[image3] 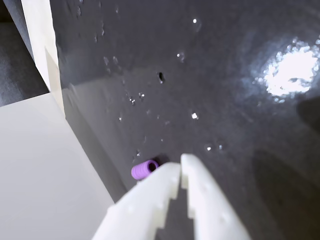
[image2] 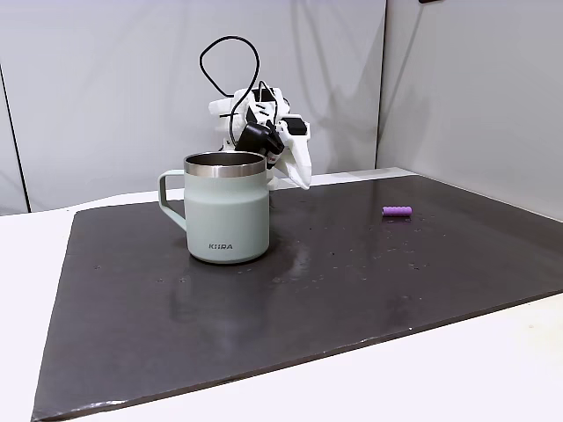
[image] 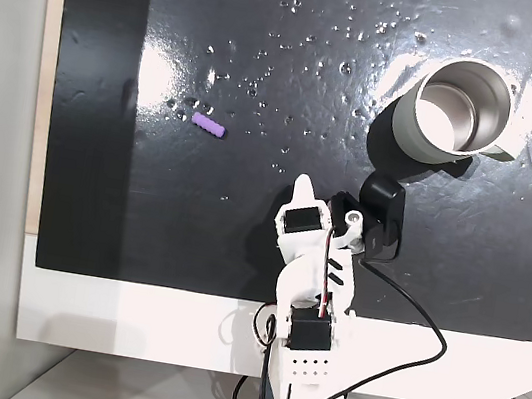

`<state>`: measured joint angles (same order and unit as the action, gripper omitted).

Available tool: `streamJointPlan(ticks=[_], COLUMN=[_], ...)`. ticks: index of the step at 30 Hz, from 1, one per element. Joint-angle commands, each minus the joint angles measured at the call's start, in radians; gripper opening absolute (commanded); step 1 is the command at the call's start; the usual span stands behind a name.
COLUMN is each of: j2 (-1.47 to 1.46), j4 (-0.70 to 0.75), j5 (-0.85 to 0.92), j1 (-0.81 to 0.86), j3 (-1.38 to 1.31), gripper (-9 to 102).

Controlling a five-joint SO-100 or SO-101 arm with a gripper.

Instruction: Grasp a pengrip and put it in the cup.

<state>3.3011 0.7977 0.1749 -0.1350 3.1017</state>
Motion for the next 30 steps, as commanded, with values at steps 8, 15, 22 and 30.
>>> streamJointPlan(ticks=[8, 15, 22, 30], j2=[-0.5, -0.868, -1.339, -1.727], j4=[-0.023, -0.023, 0.143, 0.402], j5=[-0.16, -0.38, -0.673, -0.845], j1=[0.02, 0.021, -0.044, -0.161], j3=[-0.492, -0.77, -1.192, -1.563], gripper=[0, 0, 0, 0])
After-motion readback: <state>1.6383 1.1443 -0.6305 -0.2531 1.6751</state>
